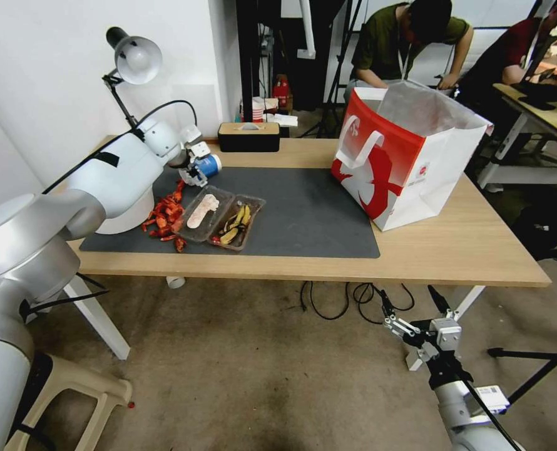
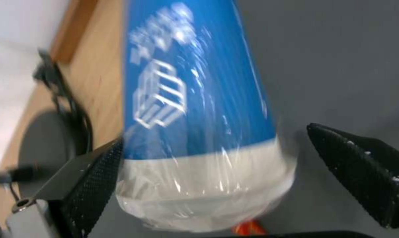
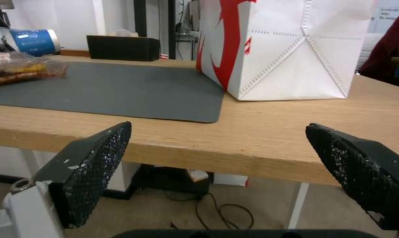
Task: Pick up the trash from the table and place it into the takeout bag.
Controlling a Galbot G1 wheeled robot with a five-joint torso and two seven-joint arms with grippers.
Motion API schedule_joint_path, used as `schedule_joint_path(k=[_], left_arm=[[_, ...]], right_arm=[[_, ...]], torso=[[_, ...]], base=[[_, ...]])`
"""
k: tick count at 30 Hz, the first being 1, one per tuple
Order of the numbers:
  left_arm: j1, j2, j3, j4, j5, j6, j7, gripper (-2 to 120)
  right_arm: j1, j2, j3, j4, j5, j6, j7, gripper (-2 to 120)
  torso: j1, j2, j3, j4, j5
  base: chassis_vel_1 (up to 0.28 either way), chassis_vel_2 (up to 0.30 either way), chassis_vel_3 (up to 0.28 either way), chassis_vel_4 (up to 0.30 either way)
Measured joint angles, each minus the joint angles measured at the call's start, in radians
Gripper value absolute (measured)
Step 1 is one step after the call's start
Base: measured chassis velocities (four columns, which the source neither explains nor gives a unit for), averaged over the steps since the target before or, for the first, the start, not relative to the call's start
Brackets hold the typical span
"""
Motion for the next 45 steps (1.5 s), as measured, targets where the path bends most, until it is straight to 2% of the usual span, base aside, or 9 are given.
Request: schedule_joint_path(k=[5,10,15,21,25,30,32,37,45], left_arm=[[0.002,0.004,-0.002,0.009,-0.004,0.004,-0.006,100],[0.004,-0.018,-0.004,0.010,-0.014,0.004,-0.018,100],[0.001,-0.037,-0.011,0.009,-0.031,0.016,-0.030,100],[-0.016,-0.050,-0.015,0.017,-0.053,0.029,-0.048,100],[-0.024,-0.065,-0.019,0.029,-0.103,0.063,-0.083,100],[-0.025,-0.080,-0.029,0.045,-0.128,0.086,-0.097,100],[-0.025,-0.100,-0.040,0.074,-0.138,0.103,-0.116,100],[-0.018,-0.111,-0.043,0.084,-0.136,0.125,-0.149,100],[-0.018,-0.119,-0.042,0.098,-0.132,0.144,-0.170,100]], right_arm=[[0.008,-0.008,-0.003,-0.008,0.007,-0.003,0.000,100],[0.004,-0.002,-0.001,-0.012,0.009,-0.002,0.004,100],[-0.002,0.000,0.006,-0.013,0.009,-0.001,0.007,100],[-0.007,-0.001,0.012,-0.015,0.009,0.000,0.009,100],[-0.010,-0.003,0.018,-0.011,0.009,0.001,0.013,100],[-0.015,-0.003,0.024,-0.009,0.009,0.002,0.016,100],[-0.021,-0.004,0.032,-0.006,0.009,0.003,0.017,100],[-0.030,-0.007,0.044,-0.001,0.013,0.007,0.019,100],[-0.034,-0.007,0.046,0.001,0.013,0.013,0.020,100]], torso=[[0.000,0.000,0.000,0.0006,0.0000],[0.000,0.000,0.000,-0.0006,0.0003],[0.000,0.000,0.000,0.0000,0.0000],[0.000,0.000,0.000,-0.0003,0.0006],[0.000,0.000,0.000,0.0002,0.0002],[0.000,0.000,0.000,-0.0002,0.0003],[0.000,0.000,0.000,-0.0002,0.0003],[0.000,0.000,0.000,-0.0001,0.0004],[0.000,0.000,0.000,-0.0001,0.0002]], base=[[0.000,0.000,0.000,0.000],[0.000,0.000,0.000,0.000],[0.000,0.000,0.000,0.000],[0.000,0.000,0.000,0.000],[0.000,0.000,0.000,0.000],[0.000,0.000,0.000,0.000],[0.000,0.000,0.000,0.000],[0.000,0.000,0.000,0.000],[0.000,0.000,0.000,0.000]])
